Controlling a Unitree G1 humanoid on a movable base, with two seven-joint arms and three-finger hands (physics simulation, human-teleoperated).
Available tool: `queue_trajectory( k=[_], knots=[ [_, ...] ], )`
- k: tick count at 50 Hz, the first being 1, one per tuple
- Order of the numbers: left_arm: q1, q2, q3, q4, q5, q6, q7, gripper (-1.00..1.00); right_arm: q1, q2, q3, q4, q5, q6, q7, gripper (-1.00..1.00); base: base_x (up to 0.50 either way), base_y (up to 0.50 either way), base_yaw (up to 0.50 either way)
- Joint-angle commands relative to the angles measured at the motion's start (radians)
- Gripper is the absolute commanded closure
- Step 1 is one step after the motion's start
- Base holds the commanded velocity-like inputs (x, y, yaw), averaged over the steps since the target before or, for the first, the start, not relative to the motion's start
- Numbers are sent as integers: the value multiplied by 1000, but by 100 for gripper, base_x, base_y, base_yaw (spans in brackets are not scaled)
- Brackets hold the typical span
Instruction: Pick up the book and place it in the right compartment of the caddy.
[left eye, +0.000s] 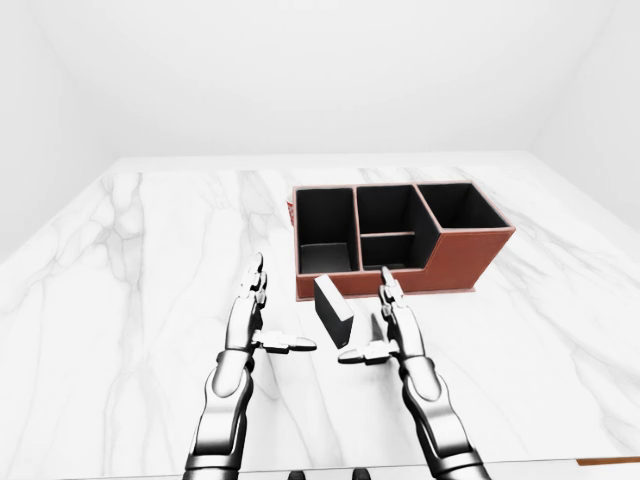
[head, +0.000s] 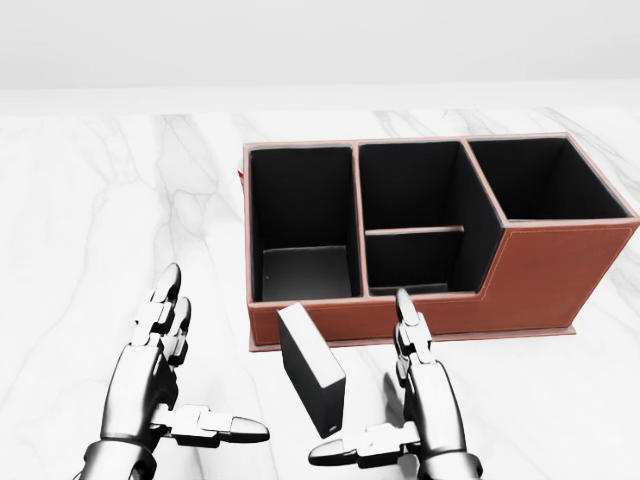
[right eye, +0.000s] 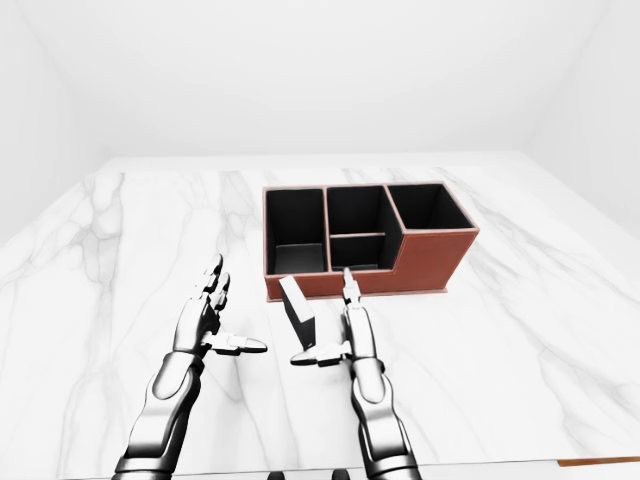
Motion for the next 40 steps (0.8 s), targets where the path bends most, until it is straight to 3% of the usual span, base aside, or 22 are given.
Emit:
queue_trajectory(
  k=[1, 6, 10, 40],
  knots=[
    [-6, 0, 3, 12, 6, -5, 11, -100, 7, 8, 30, 16, -26, -24, -16, -100, 0, 0, 0],
    [-3, 0, 1, 1, 7, 4, 11, -100, 7, 11, 45, 34, -45, -34, -25, -100, 0, 0, 0],
    [-1, -1, 0, -7, 7, 10, 12, -100, 7, 13, 49, 17, -49, -23, -24, -100, 0, 0, 0],
    [-1, -1, -1, -7, 7, 10, 10, -100, -92, 29, 14, 251, -77, -34, -51, -100, 0, 0, 0]
  ],
)
